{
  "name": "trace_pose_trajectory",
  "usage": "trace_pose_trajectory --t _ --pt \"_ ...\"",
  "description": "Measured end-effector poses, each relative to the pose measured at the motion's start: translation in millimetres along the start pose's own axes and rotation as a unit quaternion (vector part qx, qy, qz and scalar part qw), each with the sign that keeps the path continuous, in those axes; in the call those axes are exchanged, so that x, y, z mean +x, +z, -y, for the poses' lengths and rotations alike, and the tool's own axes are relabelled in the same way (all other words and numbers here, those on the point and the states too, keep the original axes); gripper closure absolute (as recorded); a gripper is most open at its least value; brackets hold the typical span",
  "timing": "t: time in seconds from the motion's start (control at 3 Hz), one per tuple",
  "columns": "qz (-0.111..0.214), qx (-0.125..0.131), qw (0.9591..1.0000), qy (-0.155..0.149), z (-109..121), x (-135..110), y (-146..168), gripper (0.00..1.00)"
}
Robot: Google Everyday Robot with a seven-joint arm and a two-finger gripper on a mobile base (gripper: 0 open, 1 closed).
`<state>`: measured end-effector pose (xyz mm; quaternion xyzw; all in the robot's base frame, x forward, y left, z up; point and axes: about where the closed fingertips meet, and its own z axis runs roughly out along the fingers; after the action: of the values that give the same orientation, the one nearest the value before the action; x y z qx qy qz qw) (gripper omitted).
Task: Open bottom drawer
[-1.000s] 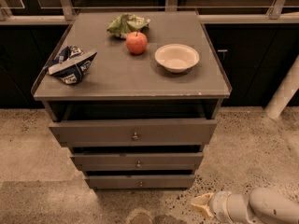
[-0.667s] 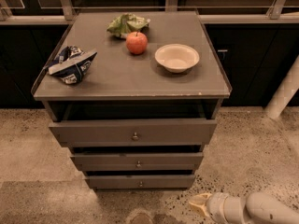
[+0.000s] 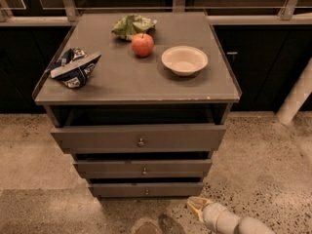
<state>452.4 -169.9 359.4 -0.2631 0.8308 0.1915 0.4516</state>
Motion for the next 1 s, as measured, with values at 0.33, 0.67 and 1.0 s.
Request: trace_pose_trajectory --t 0.33,0.67,1.0 --pt "0.000 0.000 1.0000 -0.001 1 -1 0 1.00" --pt "-0.006 -0.008 0.9999 0.006 2 15 24 1.00" --pt "-0.005 -0.010 0.9998 0.014 9 32 57 1.00"
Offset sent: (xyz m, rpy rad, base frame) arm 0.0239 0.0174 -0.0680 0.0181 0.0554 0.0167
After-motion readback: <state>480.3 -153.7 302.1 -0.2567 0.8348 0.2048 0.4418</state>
